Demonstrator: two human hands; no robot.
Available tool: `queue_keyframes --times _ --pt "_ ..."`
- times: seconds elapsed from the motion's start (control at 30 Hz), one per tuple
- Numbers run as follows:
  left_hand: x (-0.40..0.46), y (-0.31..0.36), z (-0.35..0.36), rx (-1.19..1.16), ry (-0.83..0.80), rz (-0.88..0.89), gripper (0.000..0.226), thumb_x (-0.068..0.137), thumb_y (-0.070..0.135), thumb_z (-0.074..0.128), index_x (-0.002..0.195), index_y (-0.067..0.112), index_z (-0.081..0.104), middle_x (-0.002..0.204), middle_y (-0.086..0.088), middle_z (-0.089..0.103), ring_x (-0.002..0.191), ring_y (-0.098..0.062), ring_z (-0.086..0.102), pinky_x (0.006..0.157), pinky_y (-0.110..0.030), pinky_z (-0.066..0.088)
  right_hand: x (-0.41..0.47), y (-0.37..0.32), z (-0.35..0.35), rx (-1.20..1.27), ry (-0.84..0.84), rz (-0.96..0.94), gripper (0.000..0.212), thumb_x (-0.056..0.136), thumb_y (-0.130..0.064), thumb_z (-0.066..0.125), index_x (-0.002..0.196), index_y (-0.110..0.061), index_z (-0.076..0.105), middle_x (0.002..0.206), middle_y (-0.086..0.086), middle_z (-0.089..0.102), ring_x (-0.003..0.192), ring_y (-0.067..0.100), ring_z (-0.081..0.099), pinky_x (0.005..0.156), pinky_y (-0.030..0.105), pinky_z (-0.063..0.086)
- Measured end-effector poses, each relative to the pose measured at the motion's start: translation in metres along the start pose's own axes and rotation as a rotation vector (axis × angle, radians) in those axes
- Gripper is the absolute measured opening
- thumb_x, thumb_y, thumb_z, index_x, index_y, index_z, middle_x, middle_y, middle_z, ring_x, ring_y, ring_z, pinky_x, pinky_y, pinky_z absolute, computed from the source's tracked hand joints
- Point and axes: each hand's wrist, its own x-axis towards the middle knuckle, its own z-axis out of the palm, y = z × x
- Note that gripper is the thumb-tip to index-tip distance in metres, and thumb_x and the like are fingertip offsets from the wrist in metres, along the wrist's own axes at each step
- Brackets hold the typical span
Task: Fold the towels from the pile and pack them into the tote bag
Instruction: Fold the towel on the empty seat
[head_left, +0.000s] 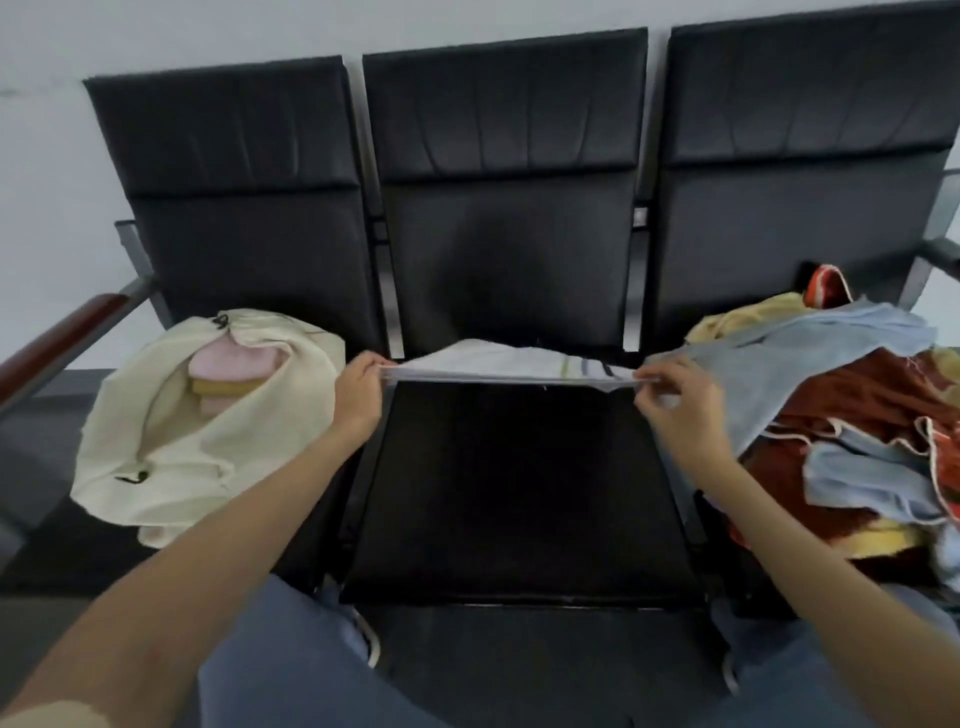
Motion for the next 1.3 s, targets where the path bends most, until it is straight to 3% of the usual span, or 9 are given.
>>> queue_keyframes --times 0.2,0.37,0.47,0.67,0.8,0.9,1.07,1.23,1.3 --pt "-0.067 -0.111 -0.006 0.39 -0.527 -0.234 0.021 0.084 -0.006 0.055 0.079 0.008 0.069 0.091 -0.011 0.065 0.092 -0.025 0.059 0.082 -0.032 0.043 -0.118 0.045 0.036 -0.011 -0.337 0.195 0.03 0.071 0.014 0.067 0.078 -0.014 0.068 0.079 -0.001 0.062 0.076 0.008 0.06 0.066 0.007 0.045" --pt "-0.098 -0.119 -0.017 0.905 -0.788 0.073 0.011 0.088 0.01 0.053 0.09 0.015 0.062 0.117 -0.006 0.051 0.102 -0.021 0.054 0.094 -0.034 0.043 -0.147 0.05 0.038 0.035 -0.472 0.323 0.031 0.076 0.008 0.066 0.081 -0.023 0.067 0.081 -0.014 0.065 0.08 0.001 0.063 0.068 0.008 0.048" --pt "-0.114 -0.105 -0.003 1.259 -0.797 0.27 0.036 0.077 0.026 0.059 0.112 0.015 0.06 0.137 -0.009 0.036 0.125 -0.028 0.04 0.099 -0.037 0.033 -0.147 0.048 0.034 0.102 -0.488 0.386 0.032 0.077 0.008 0.065 0.081 -0.023 0.066 0.082 -0.01 0.069 0.078 0.008 0.066 0.067 0.014 0.052" --pt "-0.159 -0.065 0.078 0.775 -0.87 0.502 0.061 0.081 0.042 0.065 0.134 0.018 0.046 0.138 -0.001 0.041 0.124 -0.02 0.04 0.103 -0.033 0.032 -0.147 0.04 0.028 0.328 -0.501 0.518 0.027 0.076 0.014 0.068 0.088 -0.01 0.065 0.08 0.004 0.072 0.078 0.017 0.07 0.069 0.019 0.054" --pt "-0.176 -0.048 0.132 0.528 -0.885 0.501 0.05 0.084 0.043 0.068 0.123 0.015 0.055 0.122 -0.002 0.053 0.108 -0.019 0.049 0.09 -0.032 0.039 -0.143 0.037 0.023 0.427 -0.507 0.611 0.024 0.077 0.014 0.068 0.091 -0.005 0.065 0.082 0.007 0.073 0.079 0.019 0.07 0.072 0.023 0.055" --pt "-0.183 -0.042 0.155 0.388 -0.903 0.472 0.034 0.086 0.027 0.068 0.115 0.011 0.06 0.108 -0.005 0.059 0.098 -0.021 0.055 0.083 -0.033 0.045 -0.137 0.035 0.018 0.5 -0.517 0.683 0.021 0.08 0.014 0.064 0.092 -0.003 0.064 0.082 0.01 0.074 0.079 0.021 0.07 0.069 0.025 0.056" --pt "-0.184 -0.036 0.163 0.339 -0.838 0.488 0.022 0.085 0.004 0.056 0.106 0.007 0.054 0.098 -0.005 0.058 0.08 -0.019 0.052 0.063 -0.03 0.037 -0.125 0.042 0.016 0.46 -0.314 0.867 0.01 0.088 -0.001 0.062 0.098 0.0 0.063 0.083 0.015 0.072 0.061 0.025 0.068 0.05 0.023 0.052" --pt "-0.178 -0.026 0.157 0.292 -0.818 0.441 0.008 0.095 0.017 0.053 0.098 0.01 0.052 0.079 0.006 0.05 0.06 -0.014 0.042 0.054 -0.029 0.028 -0.103 0.067 0.043 0.376 -0.389 1.204 0.024 0.099 -0.023 0.05 0.105 -0.002 0.06 0.091 0.016 0.07 0.068 0.023 0.071 0.052 0.024 0.055" --pt "-0.176 -0.021 0.152 0.279 -0.805 0.423 0.017 0.099 0.027 0.051 0.09 0.013 0.052 0.07 0.009 0.048 0.054 -0.012 0.042 0.05 -0.025 0.03 -0.085 0.072 0.06 0.392 -0.406 1.227 0.025 0.098 -0.026 0.051 0.104 -0.004 0.06 0.091 0.013 0.069 0.071 0.023 0.071 0.052 0.024 0.055"
